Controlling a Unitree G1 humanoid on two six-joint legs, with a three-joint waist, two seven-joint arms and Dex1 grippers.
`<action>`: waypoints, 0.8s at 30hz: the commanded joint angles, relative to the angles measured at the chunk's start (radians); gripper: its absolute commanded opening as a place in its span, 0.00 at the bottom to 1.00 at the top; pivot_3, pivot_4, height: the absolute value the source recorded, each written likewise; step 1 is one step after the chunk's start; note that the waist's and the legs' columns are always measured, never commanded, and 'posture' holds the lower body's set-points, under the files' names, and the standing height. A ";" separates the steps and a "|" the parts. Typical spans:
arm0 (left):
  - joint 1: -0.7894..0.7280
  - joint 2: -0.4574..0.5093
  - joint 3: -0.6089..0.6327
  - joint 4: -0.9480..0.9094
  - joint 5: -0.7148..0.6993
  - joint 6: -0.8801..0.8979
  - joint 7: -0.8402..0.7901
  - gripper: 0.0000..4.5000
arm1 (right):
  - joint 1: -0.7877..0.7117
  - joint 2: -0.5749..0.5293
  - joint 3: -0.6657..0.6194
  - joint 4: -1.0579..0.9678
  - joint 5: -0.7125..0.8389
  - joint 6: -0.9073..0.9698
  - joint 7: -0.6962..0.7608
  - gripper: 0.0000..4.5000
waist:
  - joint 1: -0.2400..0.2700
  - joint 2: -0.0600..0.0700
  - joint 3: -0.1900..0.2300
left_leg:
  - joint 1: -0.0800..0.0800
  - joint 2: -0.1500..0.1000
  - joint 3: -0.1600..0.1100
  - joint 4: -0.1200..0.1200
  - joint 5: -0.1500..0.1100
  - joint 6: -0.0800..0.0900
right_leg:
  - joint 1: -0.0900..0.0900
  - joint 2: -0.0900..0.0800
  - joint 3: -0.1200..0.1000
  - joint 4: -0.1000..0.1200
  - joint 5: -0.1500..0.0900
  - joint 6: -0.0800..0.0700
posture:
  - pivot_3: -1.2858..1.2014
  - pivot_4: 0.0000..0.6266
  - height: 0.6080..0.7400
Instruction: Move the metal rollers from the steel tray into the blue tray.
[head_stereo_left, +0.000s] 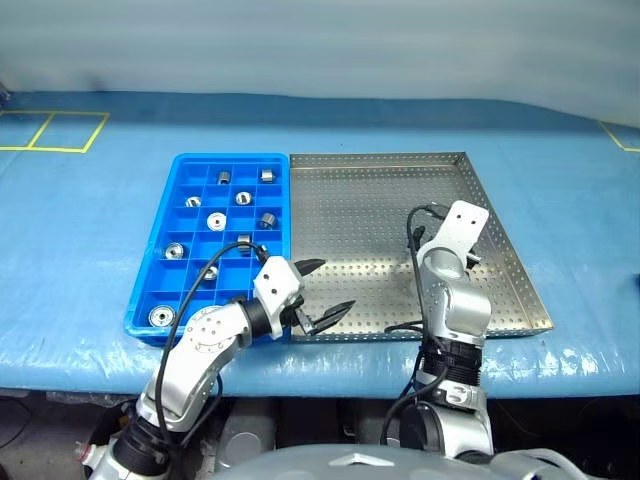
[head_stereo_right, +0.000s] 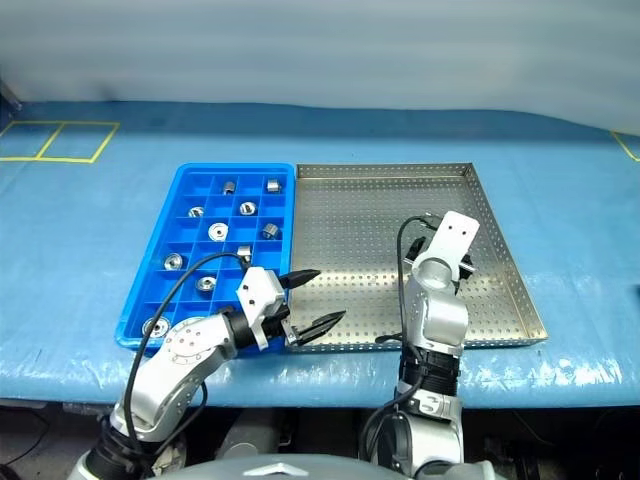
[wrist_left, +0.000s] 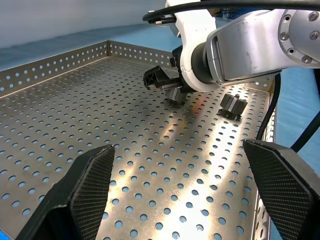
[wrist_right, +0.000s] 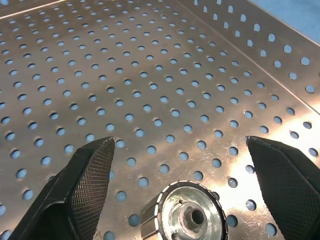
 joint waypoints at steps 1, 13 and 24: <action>0.006 -0.004 -0.005 -0.043 0.003 -0.001 0.007 1.00 | -0.014 0.042 -0.044 0.000 0.034 0.007 -0.036 0.99 | 0.000 0.000 0.000 | 0.000 0.000 0.000 0.000 0.000 0.000 | 0.000 0.000 0.000 0.000 0.000 0.000 | 0.59 0.24 1.00; 0.014 -0.009 -0.004 -0.048 0.006 0.000 0.018 1.00 | 0.019 0.066 -0.001 -0.033 0.069 0.031 -0.065 0.58 | 0.009 0.000 0.000 | 0.000 0.000 0.000 0.000 0.000 0.000 | 0.000 0.000 0.000 0.000 0.000 0.000 | 0.59 0.24 1.00; 0.013 -0.018 0.004 -0.046 0.007 -0.007 0.027 1.00 | 0.060 0.077 0.152 -0.158 0.071 0.102 -0.032 0.42 | 0.008 0.001 0.000 | 0.000 0.001 0.000 0.000 0.000 0.001 | 0.000 0.000 0.000 0.000 0.000 0.001 | 0.59 0.24 1.00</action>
